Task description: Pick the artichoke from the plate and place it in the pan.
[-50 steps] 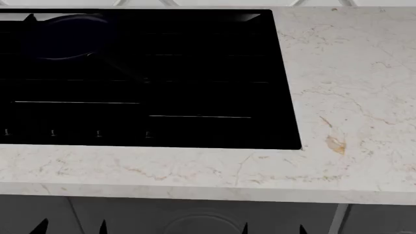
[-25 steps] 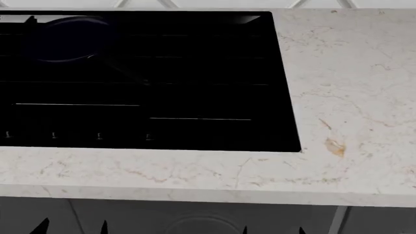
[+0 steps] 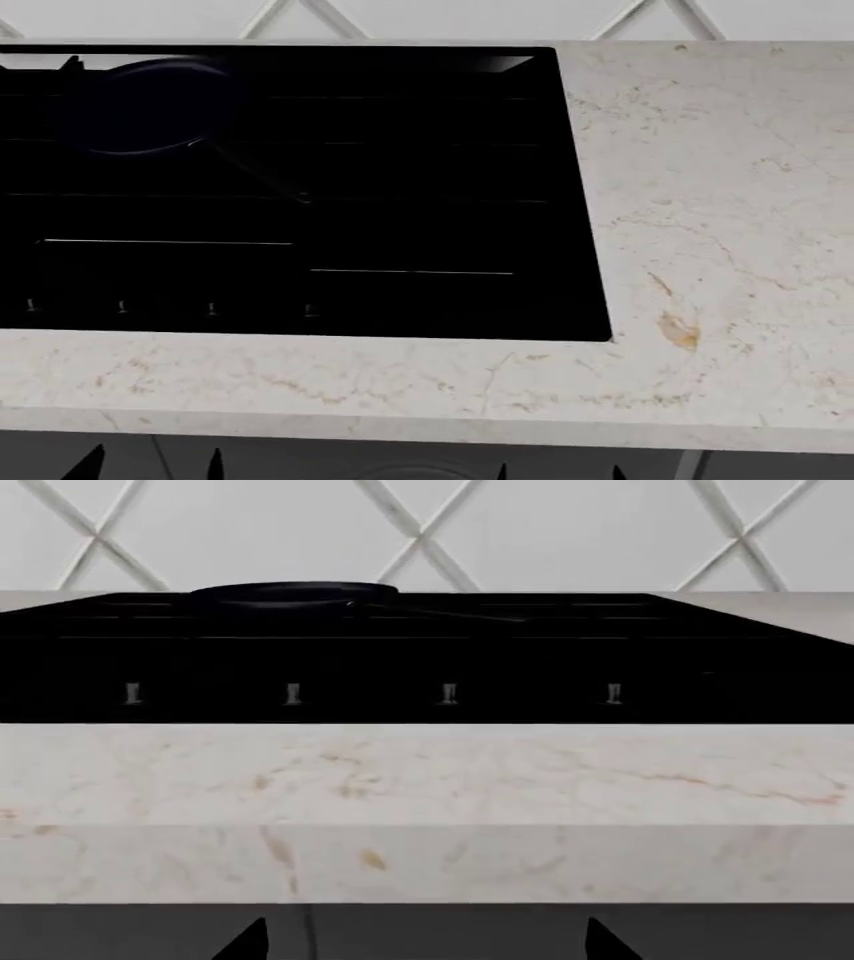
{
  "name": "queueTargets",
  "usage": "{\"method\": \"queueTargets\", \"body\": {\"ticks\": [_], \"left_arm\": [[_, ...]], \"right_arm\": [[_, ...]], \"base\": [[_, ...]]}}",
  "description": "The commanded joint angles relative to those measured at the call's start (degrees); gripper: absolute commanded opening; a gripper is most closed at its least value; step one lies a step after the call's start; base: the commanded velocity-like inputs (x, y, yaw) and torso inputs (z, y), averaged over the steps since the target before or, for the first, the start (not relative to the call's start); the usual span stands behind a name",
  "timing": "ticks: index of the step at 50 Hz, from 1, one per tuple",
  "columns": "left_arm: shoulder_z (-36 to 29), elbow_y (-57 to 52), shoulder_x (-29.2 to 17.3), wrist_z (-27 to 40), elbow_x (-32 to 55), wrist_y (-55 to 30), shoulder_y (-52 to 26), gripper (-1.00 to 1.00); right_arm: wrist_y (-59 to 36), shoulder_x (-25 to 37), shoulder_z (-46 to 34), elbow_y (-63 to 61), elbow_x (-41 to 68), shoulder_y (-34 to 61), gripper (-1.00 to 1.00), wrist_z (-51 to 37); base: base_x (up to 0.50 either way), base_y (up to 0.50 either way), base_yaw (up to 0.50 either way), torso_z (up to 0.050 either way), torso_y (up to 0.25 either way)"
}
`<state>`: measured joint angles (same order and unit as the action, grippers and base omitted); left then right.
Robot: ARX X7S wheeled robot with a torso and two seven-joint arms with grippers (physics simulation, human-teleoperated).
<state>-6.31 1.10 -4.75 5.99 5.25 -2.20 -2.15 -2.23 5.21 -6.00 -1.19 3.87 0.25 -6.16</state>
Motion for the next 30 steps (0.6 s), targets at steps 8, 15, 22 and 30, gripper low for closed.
{"method": "queueTargets", "body": {"ticks": [8, 15, 22, 30], "left_arm": [[-1.2, -0.2, -1.2, 1.3, 1.5, 0.2, 0.0, 1.0], [6.8, -27.1, -9.4, 2.8, 18.6, -32.2, -5.9, 1.0], [19.0, -44.3, -14.5, 10.8, 35.9, -56.5, -18.2, 1.0], [19.4, -45.6, -16.8, 12.8, 36.9, -60.2, -22.1, 1.0]], "right_arm": [[-0.1, 1.2, -1.0, -0.2, 1.4, 0.1, 1.0, -1.3], [-34.5, 10.5, 2.7, -32.8, 9.8, 5.5, 1.0, -1.8], [-61.6, 14.1, 12.9, -51.2, 22.1, 18.9, 1.0, -2.7], [-66.9, 13.2, 16.9, -52.1, 25.1, 23.2, 1.0, -3.6]], "base": [[0.0, 0.0, 0.0, 0.05, 0.0], [0.0, 0.0, 0.0, 0.0, 0.0], [0.0, 0.0, 0.0, 0.0, 0.0], [0.0, 0.0, 0.0, 0.0, 0.0]]}}
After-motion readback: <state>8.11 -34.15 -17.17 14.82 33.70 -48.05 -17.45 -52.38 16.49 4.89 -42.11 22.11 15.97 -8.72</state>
